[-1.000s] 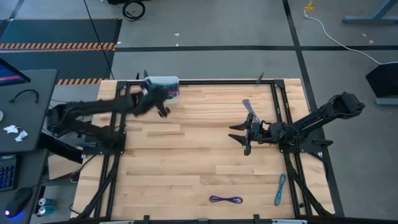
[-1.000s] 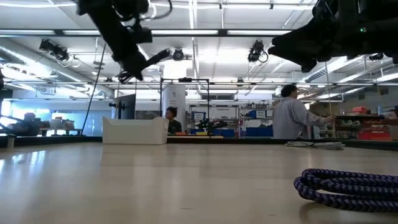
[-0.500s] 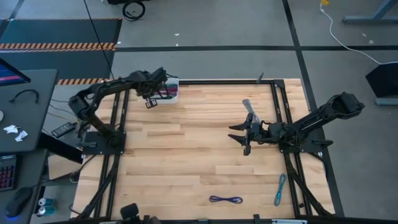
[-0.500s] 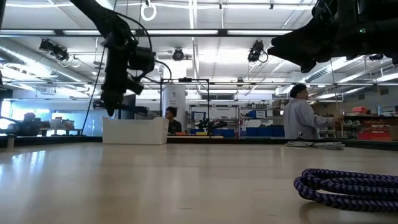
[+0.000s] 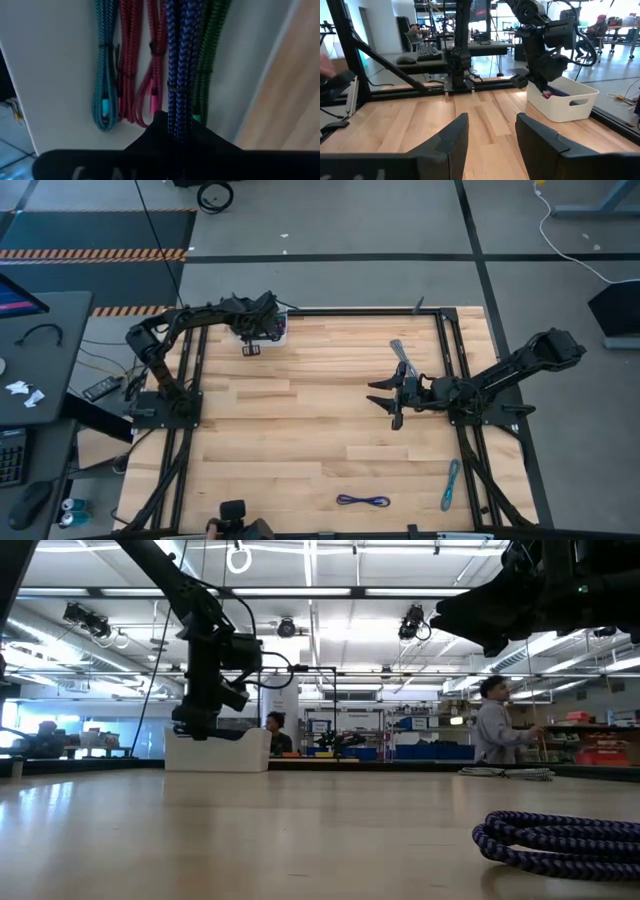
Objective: Pick and place USB-C Cables
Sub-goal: Put the top blue USB cable into the white bin, then put the white USB cable into the white bin
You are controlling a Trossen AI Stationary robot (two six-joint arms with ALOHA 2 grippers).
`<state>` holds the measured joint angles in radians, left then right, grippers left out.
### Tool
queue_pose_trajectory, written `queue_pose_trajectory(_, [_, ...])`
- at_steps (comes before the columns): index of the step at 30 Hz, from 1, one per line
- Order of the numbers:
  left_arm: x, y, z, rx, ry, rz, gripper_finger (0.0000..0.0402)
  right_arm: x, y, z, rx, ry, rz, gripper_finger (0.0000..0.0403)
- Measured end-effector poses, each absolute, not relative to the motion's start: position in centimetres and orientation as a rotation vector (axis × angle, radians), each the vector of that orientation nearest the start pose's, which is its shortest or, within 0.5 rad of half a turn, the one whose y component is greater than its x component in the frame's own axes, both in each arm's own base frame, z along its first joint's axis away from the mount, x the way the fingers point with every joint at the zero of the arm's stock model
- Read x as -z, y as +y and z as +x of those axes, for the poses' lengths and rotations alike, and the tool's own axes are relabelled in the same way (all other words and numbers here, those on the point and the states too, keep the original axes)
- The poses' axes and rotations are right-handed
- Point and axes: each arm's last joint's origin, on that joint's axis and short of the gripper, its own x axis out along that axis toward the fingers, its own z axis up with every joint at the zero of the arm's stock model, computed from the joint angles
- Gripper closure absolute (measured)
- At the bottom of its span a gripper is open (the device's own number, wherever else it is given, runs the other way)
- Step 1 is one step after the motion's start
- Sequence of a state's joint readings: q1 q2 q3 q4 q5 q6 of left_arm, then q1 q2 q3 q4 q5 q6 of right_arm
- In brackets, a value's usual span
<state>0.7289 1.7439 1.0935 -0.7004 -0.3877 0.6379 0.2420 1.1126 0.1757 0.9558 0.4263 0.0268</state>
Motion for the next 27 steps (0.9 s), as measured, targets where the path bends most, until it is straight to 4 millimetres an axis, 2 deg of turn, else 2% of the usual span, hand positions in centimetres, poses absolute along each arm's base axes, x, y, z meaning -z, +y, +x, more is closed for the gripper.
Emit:
queue_pose_trajectory(3, [-16.9, 22.1, 23.1, -0.437, 1.597, 0.249, 0.0345, -18.0, 3.4, 18.8, 0.184, -0.021, 0.033, 0.0234])
queue_pose_trajectory(8, [-18.1, 22.4, 23.2, -0.462, 1.562, 0.277, 0.0271, -18.0, 3.4, 18.8, 0.184, -0.021, 0.033, 0.0234])
queue_pose_trajectory(11, [-20.3, 22.7, 23.1, -0.562, 1.574, 0.272, 0.0224, -18.0, 3.4, 18.8, 0.184, -0.020, 0.032, 0.0234])
queue_pose_trajectory(13, [-22.5, 22.9, 23.2, -0.675, 1.547, 0.257, 0.0201, -18.0, 3.4, 18.8, 0.184, -0.018, 0.030, 0.0234])
queue_pose_trajectory(16, [-26.2, 22.2, 23.2, -0.812, 1.436, 0.234, 0.0183, -18.0, 3.4, 18.8, 0.190, -0.019, 0.028, 0.0234])
queue_pose_trajectory(20, [-30.5, 19.2, 23.2, -0.894, 1.188, 0.220, 0.0189, -18.0, 3.5, 18.7, 0.208, -0.015, 0.021, 0.0234])
queue_pose_trajectory(22, [-31.7, 17.0, 23.3, -0.883, 1.034, 0.203, 0.0200, -18.1, 3.8, 18.6, 0.218, -0.020, 0.023, 0.0234])
queue_pose_trajectory(25, [-32.0, 13.2, 23.6, -0.815, 0.803, 0.187, 0.0221, -18.1, 4.3, 18.3, 0.271, -0.001, 0.015, 0.0237])
queue_pose_trajectory(27, [-31.0, 10.7, 23.8, -0.762, 0.677, 0.177, 0.0234, -18.4, 4.8, 18.4, 0.295, 0.038, -0.006, 0.0241])
